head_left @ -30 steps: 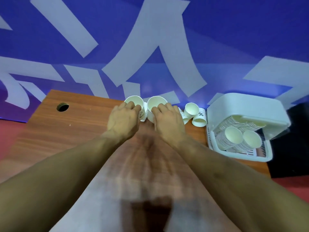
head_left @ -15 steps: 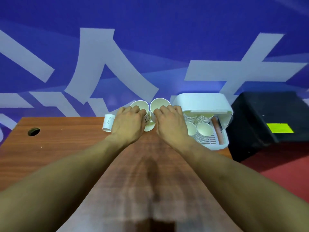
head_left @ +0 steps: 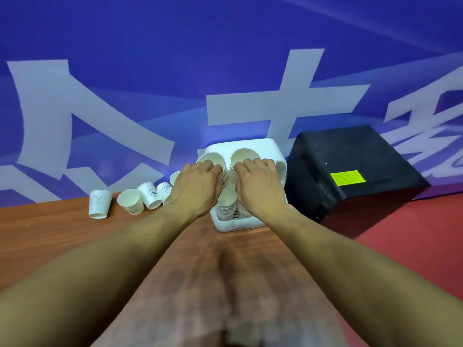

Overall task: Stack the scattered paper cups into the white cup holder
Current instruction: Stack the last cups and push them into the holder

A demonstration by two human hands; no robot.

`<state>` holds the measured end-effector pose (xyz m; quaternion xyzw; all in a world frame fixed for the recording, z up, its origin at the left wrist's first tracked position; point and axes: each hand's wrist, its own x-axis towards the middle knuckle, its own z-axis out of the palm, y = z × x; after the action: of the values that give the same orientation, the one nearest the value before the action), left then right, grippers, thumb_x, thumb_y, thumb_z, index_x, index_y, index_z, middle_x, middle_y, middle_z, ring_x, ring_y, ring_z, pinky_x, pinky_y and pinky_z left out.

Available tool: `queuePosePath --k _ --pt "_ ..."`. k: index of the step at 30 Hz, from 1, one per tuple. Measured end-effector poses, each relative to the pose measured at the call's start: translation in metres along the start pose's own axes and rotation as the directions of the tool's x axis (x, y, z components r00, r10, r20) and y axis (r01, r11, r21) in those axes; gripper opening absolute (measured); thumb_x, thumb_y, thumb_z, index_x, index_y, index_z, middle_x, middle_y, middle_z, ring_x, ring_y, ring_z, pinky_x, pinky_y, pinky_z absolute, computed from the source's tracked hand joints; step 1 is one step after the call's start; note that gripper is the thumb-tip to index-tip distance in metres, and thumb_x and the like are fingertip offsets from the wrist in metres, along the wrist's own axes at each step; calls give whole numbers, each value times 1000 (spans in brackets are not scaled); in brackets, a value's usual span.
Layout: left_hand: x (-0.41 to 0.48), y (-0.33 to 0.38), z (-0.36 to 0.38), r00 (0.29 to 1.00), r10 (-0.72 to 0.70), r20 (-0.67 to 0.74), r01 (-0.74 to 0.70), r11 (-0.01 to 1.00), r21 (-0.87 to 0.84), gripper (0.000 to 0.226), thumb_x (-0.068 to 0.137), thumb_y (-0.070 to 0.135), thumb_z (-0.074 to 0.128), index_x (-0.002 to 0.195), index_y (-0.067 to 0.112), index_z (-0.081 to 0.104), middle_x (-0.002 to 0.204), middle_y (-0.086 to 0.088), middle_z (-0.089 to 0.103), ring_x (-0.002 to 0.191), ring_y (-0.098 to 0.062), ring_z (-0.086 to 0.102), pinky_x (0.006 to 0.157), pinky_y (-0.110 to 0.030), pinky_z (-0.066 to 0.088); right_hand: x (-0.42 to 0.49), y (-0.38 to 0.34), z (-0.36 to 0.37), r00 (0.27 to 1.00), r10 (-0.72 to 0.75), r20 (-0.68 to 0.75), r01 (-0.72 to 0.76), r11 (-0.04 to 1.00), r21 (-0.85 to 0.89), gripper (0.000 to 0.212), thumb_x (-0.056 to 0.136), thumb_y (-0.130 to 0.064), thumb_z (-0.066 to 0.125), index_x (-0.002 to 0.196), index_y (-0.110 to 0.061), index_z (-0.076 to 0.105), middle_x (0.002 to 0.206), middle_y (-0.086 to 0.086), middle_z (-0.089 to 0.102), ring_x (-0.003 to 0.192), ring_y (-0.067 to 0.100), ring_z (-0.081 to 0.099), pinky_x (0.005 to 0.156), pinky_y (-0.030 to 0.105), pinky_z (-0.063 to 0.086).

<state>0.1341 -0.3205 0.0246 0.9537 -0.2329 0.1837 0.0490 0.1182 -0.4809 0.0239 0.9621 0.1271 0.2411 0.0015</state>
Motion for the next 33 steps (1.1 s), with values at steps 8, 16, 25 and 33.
queuePosePath --k 8,16,25,33 --pt "21 14 16 997 -24 67 24 1000 -8 12 90 23 52 84 13 56 79 -8 58 67 -35 53 62 -36 32 4 42 24 998 33 49 -35 999 38 14 75 -14 66 89 -14 64 78 4 63 74 29 58 71 39 41" --pt "14 12 40 970 -26 241 23 1000 12 11 91 25 46 91 18 54 90 -5 59 80 -32 54 66 -36 27 -9 41 69 994 0 113 -10 996 86 7 74 -14 66 80 -13 64 70 4 59 67 29 57 68 38 42" --pt "18 23 84 922 104 373 -128 991 39 13 85 19 50 97 19 54 86 -1 58 80 -27 54 68 -33 21 -13 46 106 948 -60 314 49 998 45 19 60 -14 77 66 -19 59 60 -1 54 61 24 54 66 35 36" --pt "2 22 115 936 106 334 -87 994 -72 14 76 20 45 83 16 56 74 -6 58 66 -30 53 64 -35 33 -30 50 139 924 -106 367 49 986 161 20 72 -13 74 67 -14 55 60 3 53 57 29 52 64 37 41"
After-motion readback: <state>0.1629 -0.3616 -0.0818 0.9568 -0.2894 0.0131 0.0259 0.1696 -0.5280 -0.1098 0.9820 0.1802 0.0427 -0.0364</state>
